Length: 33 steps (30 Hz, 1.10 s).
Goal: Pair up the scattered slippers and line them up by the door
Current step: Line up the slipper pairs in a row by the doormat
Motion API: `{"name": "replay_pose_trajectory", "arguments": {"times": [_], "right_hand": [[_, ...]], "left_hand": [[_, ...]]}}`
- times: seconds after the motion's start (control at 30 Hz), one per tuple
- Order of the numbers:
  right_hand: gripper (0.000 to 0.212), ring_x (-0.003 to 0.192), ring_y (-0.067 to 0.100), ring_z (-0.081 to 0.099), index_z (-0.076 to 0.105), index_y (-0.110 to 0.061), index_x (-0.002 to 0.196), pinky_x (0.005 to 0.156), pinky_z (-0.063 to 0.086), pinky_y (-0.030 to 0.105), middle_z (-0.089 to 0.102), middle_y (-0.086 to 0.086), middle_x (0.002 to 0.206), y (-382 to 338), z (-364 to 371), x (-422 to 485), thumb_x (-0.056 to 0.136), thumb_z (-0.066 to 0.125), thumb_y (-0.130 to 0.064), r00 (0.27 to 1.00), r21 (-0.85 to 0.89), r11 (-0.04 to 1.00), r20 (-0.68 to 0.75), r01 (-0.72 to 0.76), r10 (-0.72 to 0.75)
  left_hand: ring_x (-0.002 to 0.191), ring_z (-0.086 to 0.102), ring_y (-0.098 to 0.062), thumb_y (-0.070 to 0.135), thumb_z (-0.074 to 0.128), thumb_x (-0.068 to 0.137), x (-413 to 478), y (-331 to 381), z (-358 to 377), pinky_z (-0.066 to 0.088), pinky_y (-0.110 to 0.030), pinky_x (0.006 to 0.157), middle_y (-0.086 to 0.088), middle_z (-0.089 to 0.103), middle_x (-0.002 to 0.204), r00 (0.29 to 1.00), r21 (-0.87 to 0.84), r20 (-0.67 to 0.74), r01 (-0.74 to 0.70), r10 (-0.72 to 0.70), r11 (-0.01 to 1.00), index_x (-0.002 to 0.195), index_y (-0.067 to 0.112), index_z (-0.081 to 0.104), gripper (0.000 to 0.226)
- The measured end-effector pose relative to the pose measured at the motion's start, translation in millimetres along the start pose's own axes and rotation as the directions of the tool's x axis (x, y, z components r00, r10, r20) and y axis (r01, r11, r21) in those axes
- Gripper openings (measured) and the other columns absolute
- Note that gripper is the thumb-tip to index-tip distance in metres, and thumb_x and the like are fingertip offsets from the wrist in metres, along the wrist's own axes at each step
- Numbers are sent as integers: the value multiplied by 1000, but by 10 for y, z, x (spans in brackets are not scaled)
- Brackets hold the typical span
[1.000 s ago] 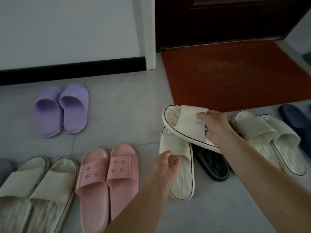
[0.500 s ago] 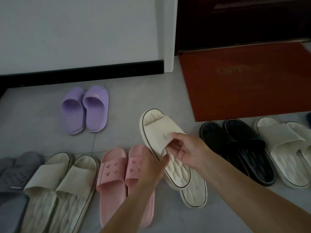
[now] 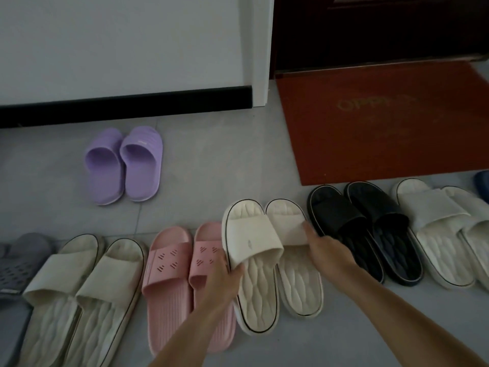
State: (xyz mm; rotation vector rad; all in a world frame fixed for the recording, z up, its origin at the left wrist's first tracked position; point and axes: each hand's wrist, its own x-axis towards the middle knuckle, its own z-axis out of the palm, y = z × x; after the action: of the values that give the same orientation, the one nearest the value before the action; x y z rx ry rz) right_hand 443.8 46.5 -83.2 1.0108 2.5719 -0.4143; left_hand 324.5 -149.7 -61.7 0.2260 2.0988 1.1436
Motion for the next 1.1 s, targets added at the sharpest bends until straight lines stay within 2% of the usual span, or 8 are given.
{"name": "replay_pose_trajectory", "arguments": {"times": [0.1, 0.23, 0.4, 0.57, 0.73, 0.8, 0.9, 1.1], "right_hand": [[68, 95, 32, 63, 7, -30, 148, 75, 51, 37, 62, 14, 110, 190, -37, -3, 91, 40, -12, 1000, -20, 1000, -26, -10, 9], [62, 98, 34, 62, 16, -30, 147, 77, 50, 36, 63, 14, 110, 341, -31, -15, 92, 41, -14, 998, -4, 1000, -53, -22, 22], [60, 97, 34, 63, 19, -26, 148, 75, 51, 37, 64, 14, 107, 410, -26, 41, 93, 41, -14, 993, -9, 997, -91, -78, 77], [62, 92, 31, 65, 16, -16, 148, 67, 46, 34, 67, 13, 104, 307, 31, 44, 92, 41, -10, 996, -152, 987, -77, -56, 44], [63, 92, 29, 65, 12, -9, 148, 64, 41, 32, 68, 12, 104, 299, 121, 45, 92, 41, -9, 994, -232, 970, -95, -72, 51], [64, 93, 29, 65, 12, -8, 148, 68, 45, 33, 68, 12, 103, 309, 154, 18, 91, 40, -7, 994, -262, 962, -96, -74, 50], [67, 88, 29, 66, 8, -10, 148, 67, 45, 33, 69, 10, 100, 315, 181, 18, 90, 40, -7, 995, -264, 963, -97, -45, 20], [71, 79, 23, 65, 4, -34, 148, 62, 44, 31, 65, 0, 84, 604, 233, -258, 91, 45, -48, 999, 88, 996, -47, 20, -16]], "left_hand": [[103, 61, -18, 8, 57, 88, 9, -66, 179, 50, -36, 92, -6, 64, 110, 999, -32, 45, 21, -19, 999, 118, 10, 52, 31], [83, 61, -9, 0, 48, 85, 62, -234, 441, 47, -12, 63, 0, 66, 96, 990, -79, 7, 140, -140, 987, 114, 10, 59, 32], [95, 63, -26, 12, 56, 88, 169, -316, 549, 47, -29, 73, -13, 66, 108, 956, -30, -197, 218, -220, 975, 110, 1, 58, 25], [94, 61, -29, 24, 47, 95, 181, -292, 517, 43, -31, 72, -16, 60, 110, 986, 376, -113, 154, -120, 914, 101, 6, 43, 19], [96, 64, -24, 38, 42, 96, 163, -126, 358, 46, -30, 73, -8, 66, 104, 988, 812, 26, -111, 154, 573, 108, 8, 55, 34], [96, 63, -25, 35, 43, 96, 125, -122, 325, 46, -32, 72, -9, 63, 108, 981, 831, 4, -111, 194, 546, 123, 5, 45, 40], [98, 64, -25, 26, 43, 96, 128, -145, 320, 48, -33, 67, -11, 60, 119, 971, 881, 54, -156, 232, 447, 147, 7, 9, 64], [95, 62, -31, 21, 30, 97, 218, -90, 367, 41, -36, 66, -15, 60, 115, 987, 824, 111, -158, 119, 544, 148, 19, -6, 63]]}}
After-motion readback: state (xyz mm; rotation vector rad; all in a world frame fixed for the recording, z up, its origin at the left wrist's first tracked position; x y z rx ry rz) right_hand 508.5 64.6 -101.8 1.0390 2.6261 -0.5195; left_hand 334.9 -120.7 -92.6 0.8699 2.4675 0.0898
